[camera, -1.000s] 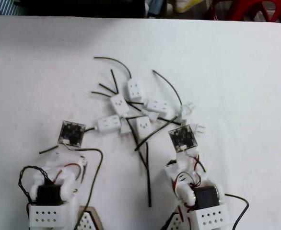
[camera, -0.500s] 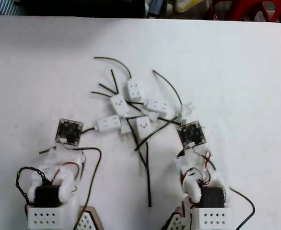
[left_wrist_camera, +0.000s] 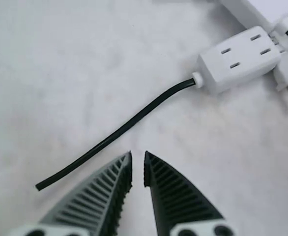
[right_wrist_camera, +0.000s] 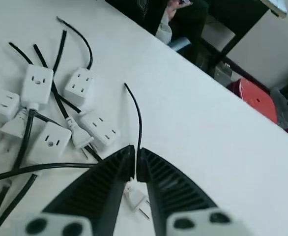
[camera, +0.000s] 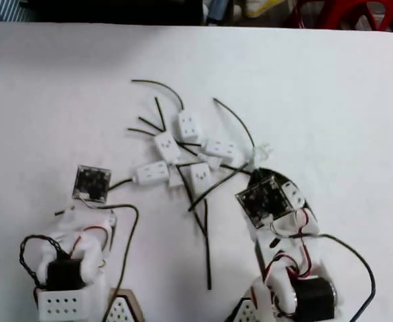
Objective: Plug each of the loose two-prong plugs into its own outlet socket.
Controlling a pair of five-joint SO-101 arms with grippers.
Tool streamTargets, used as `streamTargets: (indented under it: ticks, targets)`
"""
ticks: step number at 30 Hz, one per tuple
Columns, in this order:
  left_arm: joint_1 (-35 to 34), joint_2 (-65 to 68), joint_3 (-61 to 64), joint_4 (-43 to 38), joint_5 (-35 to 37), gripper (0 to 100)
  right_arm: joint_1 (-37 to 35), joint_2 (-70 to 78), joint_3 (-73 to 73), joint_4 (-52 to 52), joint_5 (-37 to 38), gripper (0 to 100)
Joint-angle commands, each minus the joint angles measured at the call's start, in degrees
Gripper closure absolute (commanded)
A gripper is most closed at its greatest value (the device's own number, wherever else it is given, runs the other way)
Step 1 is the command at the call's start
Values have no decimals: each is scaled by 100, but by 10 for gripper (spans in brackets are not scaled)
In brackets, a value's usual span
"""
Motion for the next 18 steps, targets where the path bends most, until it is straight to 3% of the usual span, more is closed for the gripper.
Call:
streamTargets:
  ticks: [1,14,18]
  targets:
    - [-154,-57,-185,-141,0,932,-189,1613,-985,-13,18,978]
    - [-163,-57,-176,-158,0,932,-154,7160,-3640,136,-9,976]
    - [-163,-57,-176,-158,0,932,-22,8400,-4563,576,-721,904]
